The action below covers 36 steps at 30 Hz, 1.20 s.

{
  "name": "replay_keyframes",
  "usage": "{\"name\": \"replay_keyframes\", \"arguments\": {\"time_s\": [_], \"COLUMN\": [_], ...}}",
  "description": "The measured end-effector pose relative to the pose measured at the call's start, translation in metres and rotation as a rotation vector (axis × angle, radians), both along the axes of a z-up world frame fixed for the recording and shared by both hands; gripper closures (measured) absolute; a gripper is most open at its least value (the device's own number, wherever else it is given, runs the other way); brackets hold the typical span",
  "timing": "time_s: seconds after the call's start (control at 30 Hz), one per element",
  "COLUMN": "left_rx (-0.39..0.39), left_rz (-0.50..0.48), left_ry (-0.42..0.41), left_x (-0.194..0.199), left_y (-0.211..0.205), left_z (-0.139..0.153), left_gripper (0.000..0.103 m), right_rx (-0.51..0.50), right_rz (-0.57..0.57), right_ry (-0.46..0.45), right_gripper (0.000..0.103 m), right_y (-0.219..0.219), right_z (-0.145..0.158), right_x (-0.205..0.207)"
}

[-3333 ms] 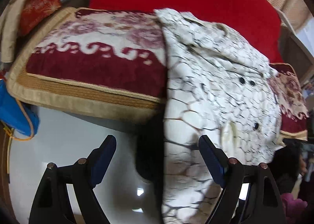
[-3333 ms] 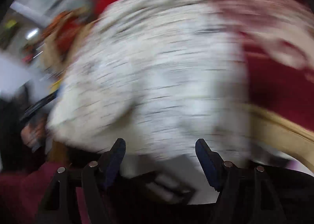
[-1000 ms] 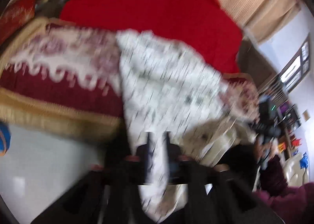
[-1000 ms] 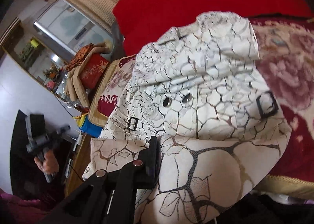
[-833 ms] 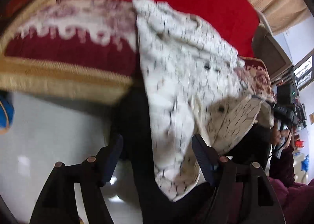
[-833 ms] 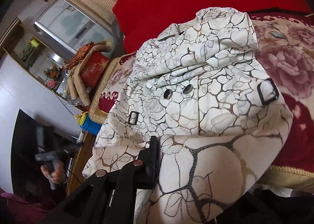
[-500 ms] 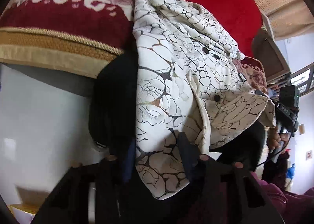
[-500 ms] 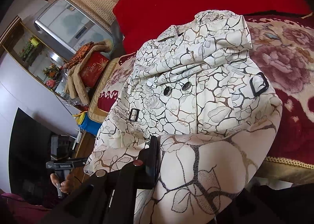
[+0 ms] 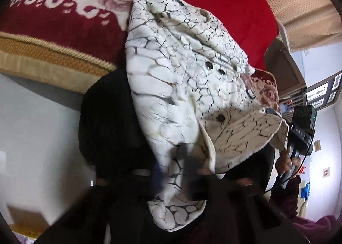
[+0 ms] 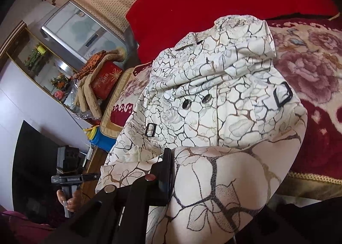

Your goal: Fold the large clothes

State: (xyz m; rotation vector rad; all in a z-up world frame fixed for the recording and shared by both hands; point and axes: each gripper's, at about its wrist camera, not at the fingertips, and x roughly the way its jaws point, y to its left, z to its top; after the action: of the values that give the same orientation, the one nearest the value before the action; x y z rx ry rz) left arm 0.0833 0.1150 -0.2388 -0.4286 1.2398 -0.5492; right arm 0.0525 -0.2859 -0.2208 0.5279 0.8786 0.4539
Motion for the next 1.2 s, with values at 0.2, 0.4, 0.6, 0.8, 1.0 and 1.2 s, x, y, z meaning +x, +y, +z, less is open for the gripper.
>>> {"name": "replay_keyframes", "arguments": {"time_s": [0.2, 0.4, 0.6, 0.8, 1.0, 1.2], "left_rx": [-0.054, -0.084, -0.107, -0.105, -0.059, -0.107], "left_rz": [0.06, 0.11, 0.207, 0.37, 0.506, 0.63], "left_ry": [-0.063, -0.158, -0.214, -0.186, -0.02, -0.035], "left_x": [0.035, 0.087, 0.172, 0.296, 0.385, 0.381], "left_y": [0.001, 0.012, 0.038, 0.052, 0.024, 0.026], "left_z": [0.023, 0.073, 0.118, 0.105, 0.013, -0.013], "left_gripper": [0.101, 0.101, 0.101, 0.1, 0.1, 0.099], "right_rx": [-0.034, -0.044, -0.025, 0.142, 0.521, 0.762], "right_rz": [-0.005, -0.045, -0.149, -0.359, -0.486, -0.499], "right_ry": [-0.021, -0.068, -0.166, -0.183, 0.068, 0.213], "right_gripper": [0.095, 0.095, 0.096, 0.096, 0.091, 0.091], "right_y": [0.003, -0.013, -0.053, -0.131, -0.192, -0.213], "right_z": [0.014, 0.042, 0.092, 0.096, -0.015, -0.083], "right_x": [0.015, 0.043, 0.096, 0.196, 0.294, 0.311]}}
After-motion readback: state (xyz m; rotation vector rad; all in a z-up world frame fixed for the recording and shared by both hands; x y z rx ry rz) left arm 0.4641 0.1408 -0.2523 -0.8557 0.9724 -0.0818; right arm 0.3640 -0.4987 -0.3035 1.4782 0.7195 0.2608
